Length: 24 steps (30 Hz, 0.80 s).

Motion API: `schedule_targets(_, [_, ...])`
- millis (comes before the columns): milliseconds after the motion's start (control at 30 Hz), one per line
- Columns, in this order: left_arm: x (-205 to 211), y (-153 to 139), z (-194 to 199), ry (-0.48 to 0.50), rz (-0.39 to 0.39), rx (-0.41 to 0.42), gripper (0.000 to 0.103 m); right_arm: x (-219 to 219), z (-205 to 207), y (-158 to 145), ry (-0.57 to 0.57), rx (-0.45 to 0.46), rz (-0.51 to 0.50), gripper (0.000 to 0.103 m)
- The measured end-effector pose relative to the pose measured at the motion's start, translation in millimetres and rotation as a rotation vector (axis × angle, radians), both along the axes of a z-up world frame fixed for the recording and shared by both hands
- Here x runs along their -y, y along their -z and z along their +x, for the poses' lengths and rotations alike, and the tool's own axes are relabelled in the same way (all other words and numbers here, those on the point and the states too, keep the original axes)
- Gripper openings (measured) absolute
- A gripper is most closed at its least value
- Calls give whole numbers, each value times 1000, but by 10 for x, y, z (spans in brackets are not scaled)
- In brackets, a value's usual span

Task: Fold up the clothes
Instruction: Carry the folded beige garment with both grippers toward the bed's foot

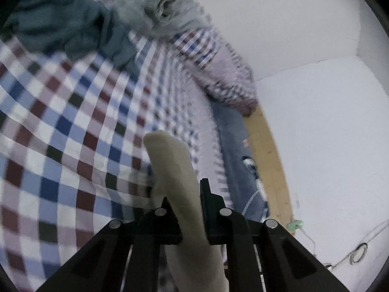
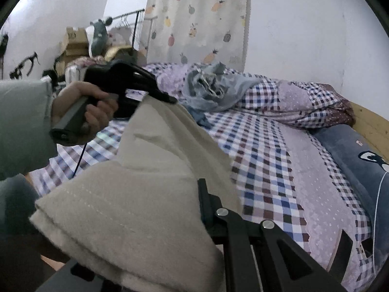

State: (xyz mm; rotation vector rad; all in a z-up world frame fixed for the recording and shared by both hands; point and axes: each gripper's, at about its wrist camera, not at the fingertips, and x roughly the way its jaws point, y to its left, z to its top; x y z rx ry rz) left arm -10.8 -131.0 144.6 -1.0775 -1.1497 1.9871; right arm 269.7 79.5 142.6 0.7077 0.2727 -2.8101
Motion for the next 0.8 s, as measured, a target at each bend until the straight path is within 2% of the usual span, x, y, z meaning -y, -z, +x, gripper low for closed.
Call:
schedule_targets(233, [823, -695, 615, -146, 43, -59, 10, 445, 88, -466, -153, -29, -110, 7])
schedule_targets(433, [1909, -1087, 1271, -318, 56, -71, 10, 1030, -128, -781, -335, -2, -236, 7])
schedule_targets(633, [3093, -1338, 1783, -508, 34, -83, 10, 1850, -619, -1007, -528, 48, -301, 7])
schedule_targets(800, [3975, -1366, 1928, -649, 10, -77, 10, 2698, -1093, -1088, -648, 73, -299, 7])
